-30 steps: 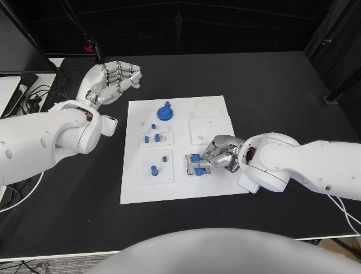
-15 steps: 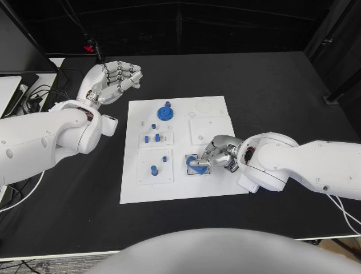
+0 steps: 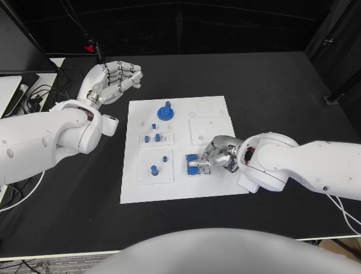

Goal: Assemble the parts on the task board

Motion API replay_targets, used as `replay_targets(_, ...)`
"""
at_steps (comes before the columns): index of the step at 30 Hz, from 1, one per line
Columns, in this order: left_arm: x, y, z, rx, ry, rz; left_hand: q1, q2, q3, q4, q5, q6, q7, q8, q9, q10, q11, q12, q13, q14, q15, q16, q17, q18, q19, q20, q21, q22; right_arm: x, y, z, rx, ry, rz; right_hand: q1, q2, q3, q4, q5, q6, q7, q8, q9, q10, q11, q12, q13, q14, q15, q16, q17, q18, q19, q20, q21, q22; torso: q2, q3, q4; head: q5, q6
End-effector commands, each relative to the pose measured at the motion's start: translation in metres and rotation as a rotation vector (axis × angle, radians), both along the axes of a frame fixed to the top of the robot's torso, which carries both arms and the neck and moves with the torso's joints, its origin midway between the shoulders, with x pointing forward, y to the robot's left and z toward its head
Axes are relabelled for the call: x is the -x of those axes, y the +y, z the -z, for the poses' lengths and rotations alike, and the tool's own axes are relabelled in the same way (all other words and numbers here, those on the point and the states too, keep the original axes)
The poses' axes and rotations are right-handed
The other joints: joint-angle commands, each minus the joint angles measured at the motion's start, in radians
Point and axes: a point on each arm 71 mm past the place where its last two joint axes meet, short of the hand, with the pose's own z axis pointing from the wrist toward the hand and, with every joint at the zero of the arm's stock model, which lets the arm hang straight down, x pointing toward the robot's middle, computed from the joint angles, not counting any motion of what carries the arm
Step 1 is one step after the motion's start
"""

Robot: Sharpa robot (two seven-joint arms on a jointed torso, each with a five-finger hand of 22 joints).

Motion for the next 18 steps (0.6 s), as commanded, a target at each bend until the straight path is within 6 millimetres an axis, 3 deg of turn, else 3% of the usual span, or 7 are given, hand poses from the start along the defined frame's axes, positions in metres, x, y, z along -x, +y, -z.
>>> replay_targets(1, -0.0001, -0.0007, -0.0012, 0.006, -0.002, 0.008, 0.009, -0.003, 0.0, -0.001, 0.006, 0.005, 0.063, 0.006, -0.002, 0.0, -0.008, 0.005, -0.001, 0.006, -0.001, 0.005, -0.001, 0.01, 0.007, -0.003, 0.006, -0.001, 0.0006, 0.0016, -0.0005, 0.0, -0.003, -0.008, -0.008, 0.001, -0.007, -0.001, -0.004, -0.005, 0.001, 0.008, 0.003, 0.104, 0.008, 0.003, 0.263, 0.104, 0.004, 0.002, 0.263, -0.007, 0.104, 0.01, 0.003, 0.263, 0.0, -0.0001, 0.0, -0.002, 0.0)
replay_targets(9, 0.0, -0.0006, -0.001, 0.006, -0.001, 0.009, 0.01, -0.002, 0.0, -0.001, 0.008, 0.005, 0.063, 0.006, -0.002, 0.0, -0.008, 0.005, -0.001, 0.006, -0.001, 0.006, -0.002, 0.01, 0.007, -0.003, 0.006, -0.002, 0.0013, 0.0016, -0.0017, -0.01, -0.012, -0.002, -0.009, 0.001, -0.012, -0.001, -0.006, -0.005, 0.0, 0.018, 0.008, 0.104, 0.007, 0.003, 0.263, 0.104, 0.004, 0.002, 0.263, -0.007, 0.104, 0.01, 0.003, 0.263, 0.0, -0.0002, -0.0001, -0.002, 0.0)
replay_targets(14, 0.0002, 0.0, -0.0007, 0.006, 0.0, 0.009, 0.011, -0.001, -0.001, -0.001, 0.01, 0.005, 0.063, 0.006, -0.002, 0.0, -0.008, 0.005, -0.001, 0.006, -0.001, 0.006, -0.002, 0.01, 0.007, -0.003, 0.006, -0.002, 0.0032, -0.0018, -0.0044, -0.022, -0.028, 0.016, -0.003, 0.005, -0.021, -0.001, -0.019, -0.011, -0.007, 0.072, 0.032, 0.104, 0.001, 0.003, 0.263, 0.104, 0.001, 0.002, 0.263, -0.007, 0.104, 0.008, 0.003, 0.263, 0.0, 0.0001, 0.0, 0.002, 0.0)
replay_targets(18, 0.0002, 0.0004, -0.0005, 0.006, 0.001, 0.008, 0.011, -0.001, -0.001, -0.001, 0.01, 0.005, 0.063, 0.006, -0.002, 0.0, -0.008, 0.005, -0.001, 0.006, -0.001, 0.006, -0.002, 0.01, 0.007, -0.003, 0.006, -0.002, 0.0067, -0.0071, -0.0073, -0.019, -0.038, 0.022, 0.004, 0.013, -0.031, 0.0, -0.036, -0.015, -0.019, 0.149, 0.072, 0.104, -0.012, 0.003, 0.263, 0.104, -0.008, 0.002, 0.263, -0.007, 0.104, 0.002, 0.003, 0.263, -0.001, -0.0001, 0.0005, 0.002, 0.0)
